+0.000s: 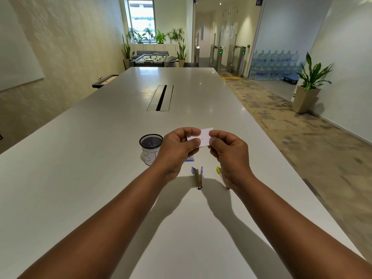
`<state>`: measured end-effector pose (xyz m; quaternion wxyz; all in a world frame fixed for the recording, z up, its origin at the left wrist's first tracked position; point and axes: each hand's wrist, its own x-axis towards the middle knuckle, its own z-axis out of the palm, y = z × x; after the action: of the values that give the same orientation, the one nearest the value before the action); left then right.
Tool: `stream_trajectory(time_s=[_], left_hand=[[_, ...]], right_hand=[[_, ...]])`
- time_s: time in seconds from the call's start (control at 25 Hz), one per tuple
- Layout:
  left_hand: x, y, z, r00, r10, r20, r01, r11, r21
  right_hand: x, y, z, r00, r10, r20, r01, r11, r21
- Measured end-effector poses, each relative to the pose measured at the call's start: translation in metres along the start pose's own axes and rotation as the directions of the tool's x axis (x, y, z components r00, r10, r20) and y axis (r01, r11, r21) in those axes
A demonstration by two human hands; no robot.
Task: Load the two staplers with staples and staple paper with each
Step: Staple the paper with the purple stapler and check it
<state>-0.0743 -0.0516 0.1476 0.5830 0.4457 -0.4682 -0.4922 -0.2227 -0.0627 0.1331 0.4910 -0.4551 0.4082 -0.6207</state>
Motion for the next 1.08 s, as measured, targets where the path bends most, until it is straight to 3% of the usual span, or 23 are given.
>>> stream_trajectory(time_s=[0.12,0.48,0.88,1.08], left_hand=[[0.0012,0.0014,-0.0014,0.998,-0.057,-0.004,0.057,0.995,-0.080],[0.0030,0.0066,-0.0009,0.983,-0.174,-0.063,0.169,0.983,-0.074],[0.0021,0.0078,0.0003,0.917,-0.382,-0.113,0.351,0.909,-0.223],[0.0014,0.0099,-0.0029,0.911,-0.402,-0.094,0.367,0.893,-0.258]], right_hand=[[-0.0001,0.0002,-0.0013,0.999,-0.020,0.026,0.021,1.000,-0.022],[0.0002,-0.0002,-0.0024,0.998,0.009,0.064,-0.007,1.000,-0.029],[-0.0019,0.0002,-0.0051,0.993,0.080,0.087,-0.074,0.995,-0.069],[-0.0023,-0.0009,-0.0043,0.991,0.107,0.083,-0.105,0.994,-0.030]])
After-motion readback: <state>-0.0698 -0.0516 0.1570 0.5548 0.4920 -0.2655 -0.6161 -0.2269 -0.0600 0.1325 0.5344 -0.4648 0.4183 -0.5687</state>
